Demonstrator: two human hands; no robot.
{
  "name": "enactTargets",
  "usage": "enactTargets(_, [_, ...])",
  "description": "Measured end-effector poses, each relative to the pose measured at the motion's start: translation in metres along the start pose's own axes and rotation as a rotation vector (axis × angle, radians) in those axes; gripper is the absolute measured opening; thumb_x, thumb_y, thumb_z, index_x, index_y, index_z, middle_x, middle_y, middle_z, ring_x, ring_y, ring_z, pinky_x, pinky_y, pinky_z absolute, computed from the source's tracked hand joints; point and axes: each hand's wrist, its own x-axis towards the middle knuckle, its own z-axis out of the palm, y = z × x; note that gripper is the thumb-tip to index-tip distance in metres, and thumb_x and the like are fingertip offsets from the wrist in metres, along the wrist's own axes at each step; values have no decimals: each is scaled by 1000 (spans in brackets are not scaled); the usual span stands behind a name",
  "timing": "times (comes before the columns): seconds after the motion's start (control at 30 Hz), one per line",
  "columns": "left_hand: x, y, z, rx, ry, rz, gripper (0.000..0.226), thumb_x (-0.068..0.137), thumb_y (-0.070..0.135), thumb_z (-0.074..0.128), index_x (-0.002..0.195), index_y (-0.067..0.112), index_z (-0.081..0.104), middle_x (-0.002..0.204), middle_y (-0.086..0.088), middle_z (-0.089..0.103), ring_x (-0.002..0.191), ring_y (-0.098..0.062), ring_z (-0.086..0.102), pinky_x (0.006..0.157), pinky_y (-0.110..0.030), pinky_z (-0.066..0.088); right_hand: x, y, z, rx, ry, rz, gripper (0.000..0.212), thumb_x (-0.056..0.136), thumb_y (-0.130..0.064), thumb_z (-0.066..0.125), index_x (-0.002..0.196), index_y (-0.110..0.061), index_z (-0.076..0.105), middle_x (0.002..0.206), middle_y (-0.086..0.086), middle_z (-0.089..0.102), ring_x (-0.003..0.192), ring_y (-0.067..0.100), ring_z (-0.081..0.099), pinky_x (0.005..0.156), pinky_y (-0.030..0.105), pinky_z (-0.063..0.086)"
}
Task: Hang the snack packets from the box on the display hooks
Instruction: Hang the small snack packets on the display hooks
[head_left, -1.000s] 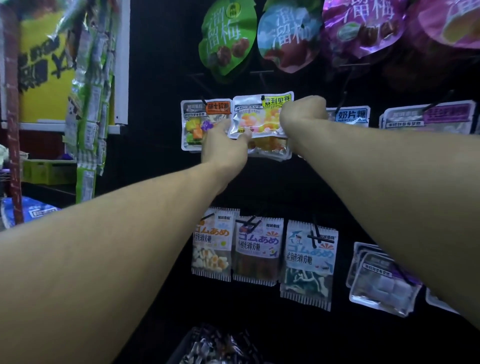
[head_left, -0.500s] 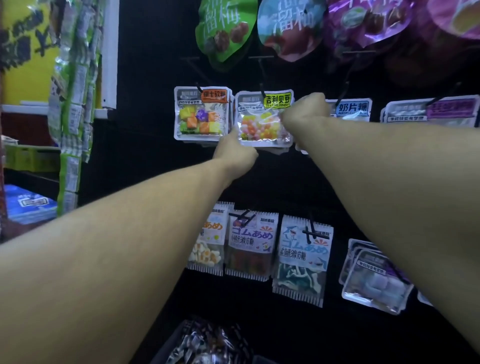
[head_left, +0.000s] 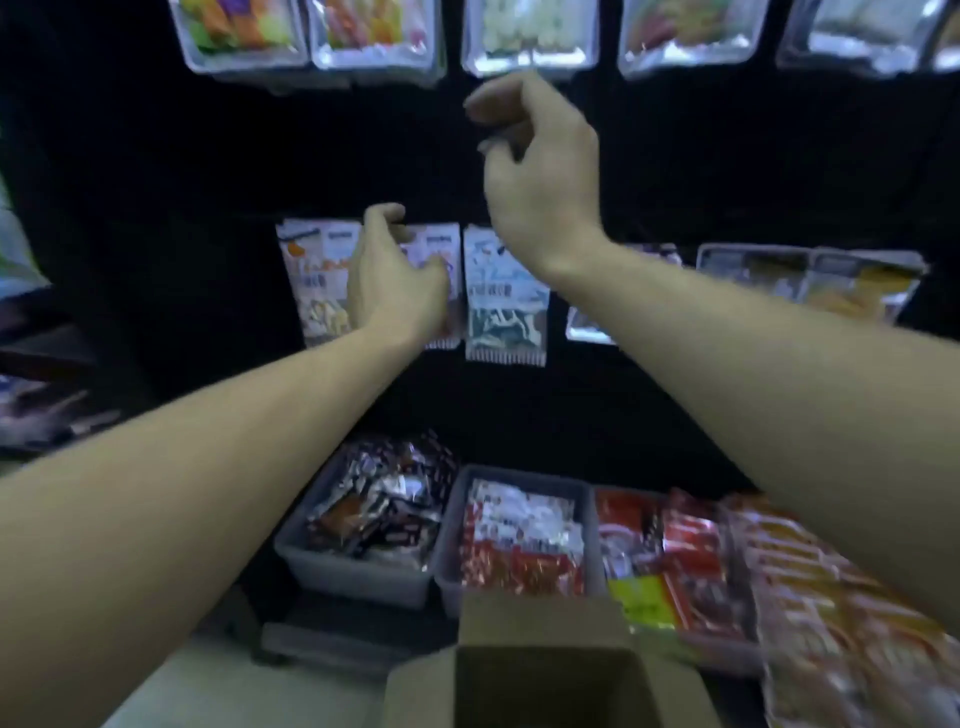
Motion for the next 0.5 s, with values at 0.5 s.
enactTargets(0.5, [-325,-182,51,665,-1580,-111,80,85,61,79,151,22,55,150,-5,60,136,-27,56,112,-36,45,-457,146,-126,-478,-1246,999,33,89,-16,70,121,-25,73,125,2,74,117,24,69,98,31,54])
